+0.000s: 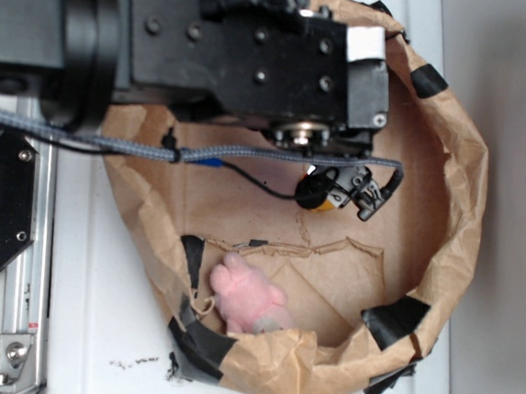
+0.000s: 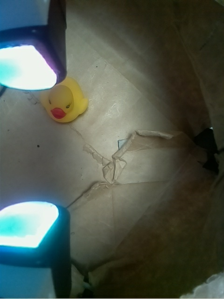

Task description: Grab the yellow duck.

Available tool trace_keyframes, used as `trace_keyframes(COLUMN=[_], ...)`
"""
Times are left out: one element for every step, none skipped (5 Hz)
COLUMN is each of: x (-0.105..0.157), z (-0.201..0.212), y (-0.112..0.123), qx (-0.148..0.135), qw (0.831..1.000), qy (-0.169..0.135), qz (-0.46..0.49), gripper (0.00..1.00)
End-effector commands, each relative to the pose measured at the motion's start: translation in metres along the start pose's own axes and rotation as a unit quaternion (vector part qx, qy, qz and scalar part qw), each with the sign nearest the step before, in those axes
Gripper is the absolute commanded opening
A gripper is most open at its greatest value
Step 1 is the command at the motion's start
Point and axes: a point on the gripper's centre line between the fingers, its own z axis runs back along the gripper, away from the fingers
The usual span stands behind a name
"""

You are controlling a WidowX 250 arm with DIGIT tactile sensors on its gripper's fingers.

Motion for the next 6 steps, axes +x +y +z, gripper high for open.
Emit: trace_keyframes(x=[0.014,0.014,0.015,0.008,0.009,0.012], z=[0.009,0.009,-0.002,-0.013,-0.024,-0.030], y=[0.008,0.008,0.008,0.005,0.002,0.000], qx=[-0.010,-0.010,-0.024,-0.040,-0.037,-0.036], qw=[1.000,1.000,1.000,0.999,0.999,0.999], qy=[-0.011,-0.011,-0.006,0.000,-0.008,-0.020], qz=[0.011,0.011,0.014,0.009,0.008,0.013], gripper=[1.00,1.00,1.00,1.00,1.00,1.00])
